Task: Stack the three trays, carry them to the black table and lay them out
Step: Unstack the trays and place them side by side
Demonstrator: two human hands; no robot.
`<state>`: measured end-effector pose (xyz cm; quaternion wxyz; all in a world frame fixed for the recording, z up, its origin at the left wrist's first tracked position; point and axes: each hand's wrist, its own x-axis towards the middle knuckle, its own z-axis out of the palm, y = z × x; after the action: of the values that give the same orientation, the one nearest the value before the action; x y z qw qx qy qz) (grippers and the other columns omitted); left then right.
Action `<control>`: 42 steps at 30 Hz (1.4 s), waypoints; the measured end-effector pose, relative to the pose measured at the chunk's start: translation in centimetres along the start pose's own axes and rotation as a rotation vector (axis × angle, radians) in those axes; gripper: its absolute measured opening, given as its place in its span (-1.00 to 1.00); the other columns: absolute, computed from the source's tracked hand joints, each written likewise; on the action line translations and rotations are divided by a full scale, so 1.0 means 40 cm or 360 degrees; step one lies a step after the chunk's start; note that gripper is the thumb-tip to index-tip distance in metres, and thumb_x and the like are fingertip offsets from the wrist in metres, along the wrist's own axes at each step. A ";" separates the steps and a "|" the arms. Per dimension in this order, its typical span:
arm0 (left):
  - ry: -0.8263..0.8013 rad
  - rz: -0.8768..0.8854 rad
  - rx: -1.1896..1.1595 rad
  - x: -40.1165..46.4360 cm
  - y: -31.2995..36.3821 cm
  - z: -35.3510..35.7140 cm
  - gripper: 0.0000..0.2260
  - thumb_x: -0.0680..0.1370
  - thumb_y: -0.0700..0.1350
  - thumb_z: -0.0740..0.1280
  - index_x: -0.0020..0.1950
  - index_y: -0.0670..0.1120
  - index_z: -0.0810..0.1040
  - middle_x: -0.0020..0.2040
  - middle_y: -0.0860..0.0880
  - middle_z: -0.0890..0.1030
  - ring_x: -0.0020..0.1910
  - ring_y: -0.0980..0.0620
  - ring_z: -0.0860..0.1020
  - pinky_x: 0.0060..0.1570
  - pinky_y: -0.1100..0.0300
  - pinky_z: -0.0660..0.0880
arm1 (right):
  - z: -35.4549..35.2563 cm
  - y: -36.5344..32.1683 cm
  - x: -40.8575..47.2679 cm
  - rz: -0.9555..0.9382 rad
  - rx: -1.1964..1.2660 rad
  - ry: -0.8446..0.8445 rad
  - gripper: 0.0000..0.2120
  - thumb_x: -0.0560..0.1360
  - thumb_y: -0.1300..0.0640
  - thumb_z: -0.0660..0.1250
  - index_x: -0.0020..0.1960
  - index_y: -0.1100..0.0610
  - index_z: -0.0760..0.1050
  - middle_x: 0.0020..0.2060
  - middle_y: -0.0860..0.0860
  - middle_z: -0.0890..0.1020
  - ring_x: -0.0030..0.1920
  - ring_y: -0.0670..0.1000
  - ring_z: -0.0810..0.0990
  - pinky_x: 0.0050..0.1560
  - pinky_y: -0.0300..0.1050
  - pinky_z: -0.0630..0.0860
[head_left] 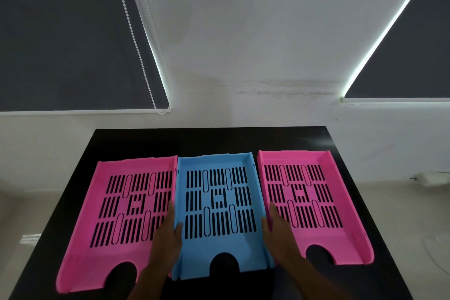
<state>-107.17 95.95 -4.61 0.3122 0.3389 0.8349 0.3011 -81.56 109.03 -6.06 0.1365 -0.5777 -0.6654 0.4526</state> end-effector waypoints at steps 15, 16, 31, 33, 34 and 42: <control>-0.0010 0.0053 0.0018 0.013 0.009 -0.006 -0.39 0.65 -0.18 0.19 0.60 0.00 -0.07 0.24 -0.55 0.44 -0.66 0.24 0.40 -0.57 0.38 0.42 | 0.028 0.023 0.012 -0.0016 -0.0107 0.0061 -0.61 0.69 0.19 0.14 0.50 0.21 0.32 -0.38 0.01 0.47 -0.47 -0.15 0.41 -0.52 -0.31 0.44; -0.0009 0.0061 0.0012 0.013 0.013 -0.007 -0.40 0.65 -0.19 0.19 0.59 0.02 -0.08 0.21 -0.54 0.47 -0.67 0.23 0.38 -0.58 0.39 0.41 | 0.027 0.022 0.010 -0.0015 -0.0109 0.0078 -0.62 0.69 0.19 0.14 0.49 0.22 0.33 -0.37 0.01 0.47 -0.46 -0.15 0.42 -0.52 -0.30 0.44; -0.0108 0.0116 0.0087 0.137 0.089 -0.001 -0.38 0.64 -0.19 0.21 0.60 -0.06 -0.07 0.27 -0.56 0.38 0.00 -0.36 0.63 0.06 -0.09 0.62 | -0.008 -0.003 0.120 0.0045 -0.0086 0.0141 -0.58 0.69 0.19 0.14 0.53 0.21 0.29 -0.23 0.27 0.61 -0.40 -0.06 0.49 -0.42 -0.23 0.51; -0.0107 0.0120 0.0093 0.160 0.093 0.000 -0.37 0.64 -0.19 0.21 0.60 -0.05 -0.08 0.29 -0.56 0.37 0.06 -0.39 0.60 0.09 -0.11 0.60 | -0.014 -0.013 0.139 0.0027 -0.0099 0.0146 -0.54 0.69 0.19 0.13 0.57 0.20 0.22 -0.27 0.22 0.59 -0.39 -0.06 0.48 -0.44 -0.26 0.49; -0.0115 0.0115 0.0109 0.169 0.101 0.000 -0.37 0.64 -0.19 0.22 0.60 -0.05 -0.08 0.29 -0.56 0.36 0.15 -0.47 0.52 0.16 -0.21 0.54 | -0.017 -0.018 0.148 0.0026 -0.0112 0.0143 -0.54 0.69 0.19 0.13 0.57 0.20 0.22 -0.28 0.20 0.58 -0.39 -0.07 0.48 -0.44 -0.24 0.50; -0.0120 0.0103 0.0111 0.212 0.117 0.004 -0.35 0.64 -0.18 0.22 0.59 -0.01 -0.12 0.30 -0.55 0.36 0.18 -0.47 0.51 0.17 -0.24 0.52 | -0.028 -0.044 0.180 0.0034 -0.0140 0.0123 -0.62 0.69 0.21 0.13 0.50 0.21 0.30 -0.33 0.05 0.50 -0.40 -0.09 0.47 -0.48 -0.31 0.45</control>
<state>-110.19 105.15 -4.06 0.3216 0.3875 0.8211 0.2688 -84.04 116.08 -6.54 0.1317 -0.6073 -0.6726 0.4019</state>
